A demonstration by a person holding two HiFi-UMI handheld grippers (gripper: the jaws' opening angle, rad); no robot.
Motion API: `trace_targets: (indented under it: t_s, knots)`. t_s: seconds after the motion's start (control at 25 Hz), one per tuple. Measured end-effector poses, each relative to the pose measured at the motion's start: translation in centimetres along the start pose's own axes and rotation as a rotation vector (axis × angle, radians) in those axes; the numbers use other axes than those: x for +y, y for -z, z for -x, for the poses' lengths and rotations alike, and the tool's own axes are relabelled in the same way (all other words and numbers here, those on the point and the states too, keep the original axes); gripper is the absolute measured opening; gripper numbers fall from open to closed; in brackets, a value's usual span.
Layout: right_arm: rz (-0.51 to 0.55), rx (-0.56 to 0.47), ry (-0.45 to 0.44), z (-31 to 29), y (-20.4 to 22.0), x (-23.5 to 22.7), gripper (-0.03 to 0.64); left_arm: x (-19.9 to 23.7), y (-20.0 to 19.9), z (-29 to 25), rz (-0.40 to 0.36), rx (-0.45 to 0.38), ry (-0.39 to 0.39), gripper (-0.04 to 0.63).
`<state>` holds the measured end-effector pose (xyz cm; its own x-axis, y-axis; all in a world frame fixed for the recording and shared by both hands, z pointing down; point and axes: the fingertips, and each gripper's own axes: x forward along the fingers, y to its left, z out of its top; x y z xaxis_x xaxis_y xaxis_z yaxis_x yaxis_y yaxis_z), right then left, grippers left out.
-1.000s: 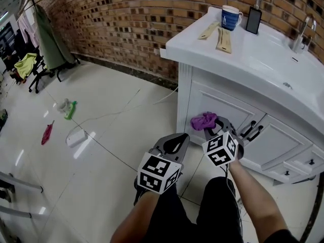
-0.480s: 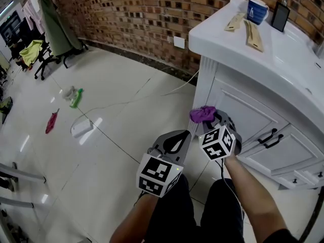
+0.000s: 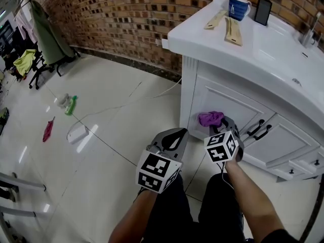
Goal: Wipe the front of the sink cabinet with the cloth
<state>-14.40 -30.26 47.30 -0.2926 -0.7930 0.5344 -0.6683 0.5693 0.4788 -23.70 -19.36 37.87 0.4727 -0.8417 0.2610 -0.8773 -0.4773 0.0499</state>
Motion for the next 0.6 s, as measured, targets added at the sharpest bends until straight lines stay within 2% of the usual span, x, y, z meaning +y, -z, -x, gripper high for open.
trace_targets:
  t_s: [0.28,0.6]
  knots:
    - [-0.144,0.067,0.077,2.8,5.2,-3.6,0.143,-3.2,-1.5,-0.6,-0.043,-0.013,0.047,0.003]
    - [-0.276,0.115,0.106,4.8,9.7,-4.8,0.143,-5.4,-2.4,-0.6,-0.069,-0.019,0.065,0.003]
